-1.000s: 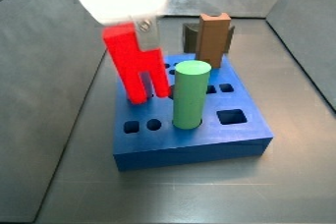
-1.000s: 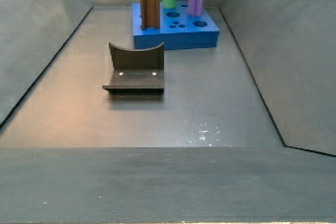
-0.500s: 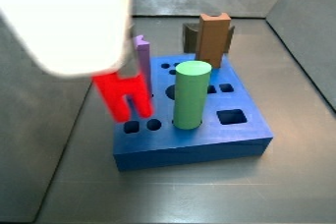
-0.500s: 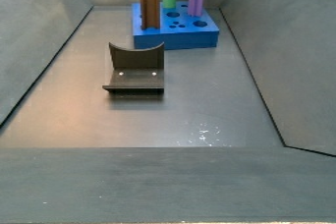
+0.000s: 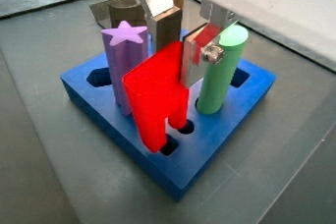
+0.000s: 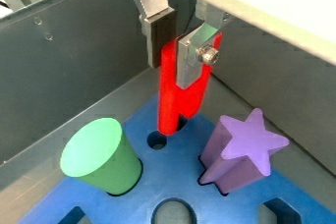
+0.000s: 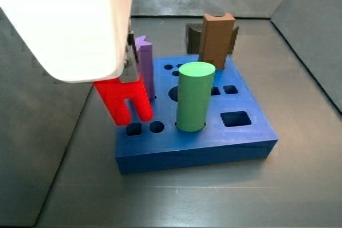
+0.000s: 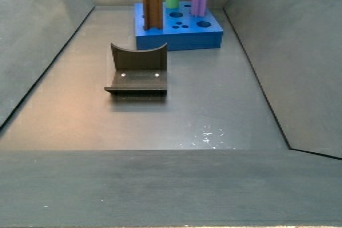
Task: Pick up the square-circle object. Move up. Place the square-circle object on the fixture. Regrasp the square-circle object. Move to above the board. Insert the square-circle object.
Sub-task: Insert the square-circle object.
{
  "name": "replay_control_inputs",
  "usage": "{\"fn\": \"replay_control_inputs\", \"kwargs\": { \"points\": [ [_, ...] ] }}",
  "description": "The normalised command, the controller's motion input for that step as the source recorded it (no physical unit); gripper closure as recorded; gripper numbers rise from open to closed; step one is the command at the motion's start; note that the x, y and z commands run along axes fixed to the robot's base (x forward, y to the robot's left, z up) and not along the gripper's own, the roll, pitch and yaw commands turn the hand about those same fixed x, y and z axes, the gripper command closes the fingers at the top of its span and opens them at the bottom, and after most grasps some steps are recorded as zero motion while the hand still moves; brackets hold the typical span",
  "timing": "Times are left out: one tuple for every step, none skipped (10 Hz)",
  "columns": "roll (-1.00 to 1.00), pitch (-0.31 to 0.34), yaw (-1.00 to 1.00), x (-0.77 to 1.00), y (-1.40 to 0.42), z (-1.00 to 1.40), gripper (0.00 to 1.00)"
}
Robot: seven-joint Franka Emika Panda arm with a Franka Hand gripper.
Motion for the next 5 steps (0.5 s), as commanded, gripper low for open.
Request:
{"fn": "replay_control_inputs", "kwargs": {
  "points": [
    [0.15, -0.056, 0.0, 0.0, 0.0, -0.65, 1.0],
    [0.12, -0.086, -0.03, 0.0, 0.0, -0.69, 1.0],
    [0.06, -0.01, 0.0, 0.11, 0.0, -0.41, 1.0],
    [0.03, 0.039, 0.0, 0.37, 0.0, -0.2, 1.0],
    [0.05, 0.046, 0.0, 0.34, -0.15, -0.1, 1.0]
  ]
}}
